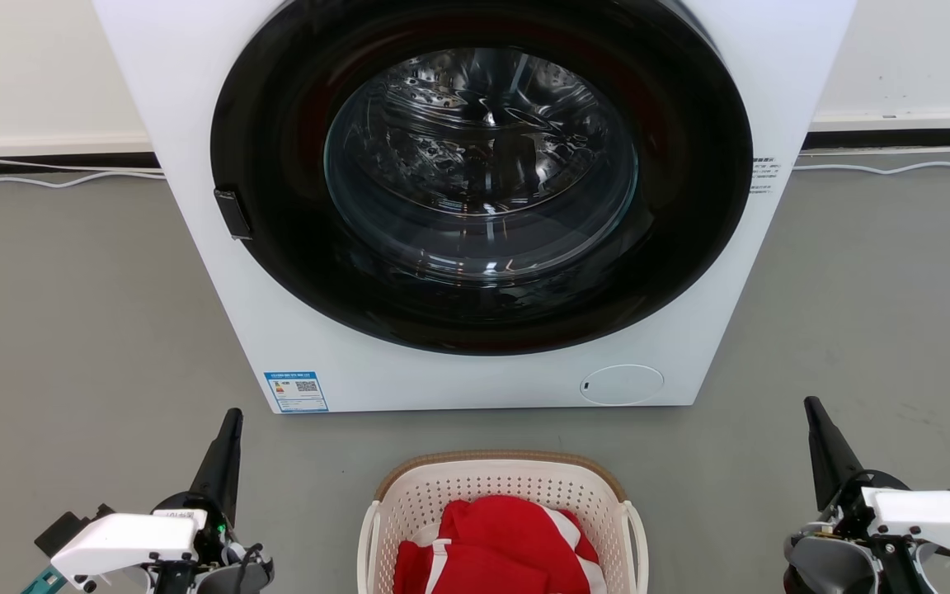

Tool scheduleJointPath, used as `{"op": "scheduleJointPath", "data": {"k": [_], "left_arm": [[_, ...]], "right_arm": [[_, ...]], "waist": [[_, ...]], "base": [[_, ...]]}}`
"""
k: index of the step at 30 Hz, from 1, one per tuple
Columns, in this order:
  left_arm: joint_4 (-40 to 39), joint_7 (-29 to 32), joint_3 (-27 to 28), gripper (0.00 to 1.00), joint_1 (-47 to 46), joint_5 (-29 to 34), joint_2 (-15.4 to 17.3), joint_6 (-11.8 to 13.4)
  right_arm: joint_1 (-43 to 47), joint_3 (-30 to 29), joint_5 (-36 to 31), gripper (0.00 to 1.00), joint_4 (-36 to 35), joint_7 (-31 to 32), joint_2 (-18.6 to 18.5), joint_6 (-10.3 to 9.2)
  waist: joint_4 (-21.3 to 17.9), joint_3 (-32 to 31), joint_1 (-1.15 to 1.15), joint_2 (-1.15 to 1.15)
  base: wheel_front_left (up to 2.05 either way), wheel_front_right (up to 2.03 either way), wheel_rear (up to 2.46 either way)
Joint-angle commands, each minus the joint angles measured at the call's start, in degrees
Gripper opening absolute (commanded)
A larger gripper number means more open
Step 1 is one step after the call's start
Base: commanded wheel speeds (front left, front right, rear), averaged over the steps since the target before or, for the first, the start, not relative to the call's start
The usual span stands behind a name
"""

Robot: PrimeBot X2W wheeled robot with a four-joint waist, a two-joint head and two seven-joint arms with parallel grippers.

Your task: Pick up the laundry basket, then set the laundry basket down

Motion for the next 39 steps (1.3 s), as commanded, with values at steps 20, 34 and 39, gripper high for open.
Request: {"op": "scheduleJointPath", "data": {"k": [20,34,39], "left_arm": [[-1.8,0.3,1.8,0.0,-1.4,-0.7,0.6,-0.2],[-1.8,0.3,1.8,0.0,-1.4,-0.7,0.6,-0.2],[-1.8,0.3,1.8,0.0,-1.4,-0.7,0.6,-0.2]], "right_arm": [[-1.3,1.0,0.5,0.0,-1.8,0.7,-0.1,0.42],[-1.3,0.9,0.5,0.0,-1.8,0.7,-0.1,0.42],[-1.3,0.9,0.5,0.0,-1.8,0.8,-0.1,0.42]], "waist": [[0.0,0.0,0.0,0.0],[0.0,0.0,0.0,0.0],[0.0,0.0,0.0,0.0]], "base": [[0.0,0.0,0.0],[0.0,0.0,0.0],[0.0,0.0,0.0]]}}
